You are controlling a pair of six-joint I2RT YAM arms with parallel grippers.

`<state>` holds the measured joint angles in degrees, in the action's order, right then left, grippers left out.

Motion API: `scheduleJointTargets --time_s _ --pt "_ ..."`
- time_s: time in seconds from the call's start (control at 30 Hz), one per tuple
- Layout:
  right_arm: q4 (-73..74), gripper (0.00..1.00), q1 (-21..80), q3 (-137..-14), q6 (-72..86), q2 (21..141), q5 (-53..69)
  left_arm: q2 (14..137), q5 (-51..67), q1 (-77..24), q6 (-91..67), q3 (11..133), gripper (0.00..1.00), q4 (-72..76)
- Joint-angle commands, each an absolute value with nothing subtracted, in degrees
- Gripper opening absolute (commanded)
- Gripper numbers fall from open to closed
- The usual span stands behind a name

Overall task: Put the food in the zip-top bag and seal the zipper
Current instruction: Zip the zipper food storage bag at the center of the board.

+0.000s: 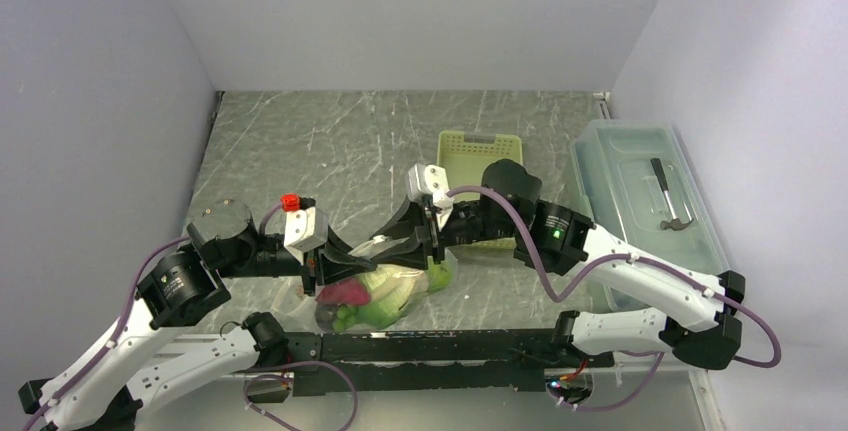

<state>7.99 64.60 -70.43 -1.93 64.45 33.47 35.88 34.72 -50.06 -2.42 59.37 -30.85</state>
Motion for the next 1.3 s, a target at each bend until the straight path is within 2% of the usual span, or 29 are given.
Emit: scheduleJointTargets --time_s 0.0,0.07,0.2,0.37,0.43,0.57,0.8,1.07,1.27 --pt "5.9 0.35 64.6 -71.4 -2.0 64.6 35.0 35.6 36.1 -49.9 -3.2 60.8 0.0 -25.7" --pt "6.0 0.26 64.6 -71.4 -2.0 64.8 35.3 35.6 36.2 -49.9 -3.2 60.9 0.0 -25.7" --pt "6.0 0.0 64.6 -71.9 -2.1 64.9 36.1 35.8 36.2 -49.9 -3.3 60.8 0.0 -25.8" --pt "6.5 0.0 64.5 -72.2 -2.6 64.1 35.7 35.9 34.1 -50.0 -3.3 61.1 0.02 -26.9" --pt "7.4 0.0 64.6 -72.8 -2.9 63.9 34.8 35.7 32.4 -49.9 -3.4 61.4 0.14 -27.6" --pt "10.5 0.0 64.6 -74.8 -3.6 64.6 33.3 35.9 29.8 -49.9 -3.2 62.2 0.49 -30.0" --pt "17.1 0.0 64.8 -78.4 -4.9 65.6 30.5 36.7 26.9 -49.9 -2.6 64.2 0.72 -32.7" --pt "22.4 0.0 65.2 -80.6 -4.8 66.8 28.5 37.0 21.8 -49.9 -3.6 64.4 0.85 -29.2" --pt "25.7 0.0 65.5 -82.6 -3.6 68.5 27.0 37.3 19.1 -50.0 -4.6 63.7 0.84 -23.6"
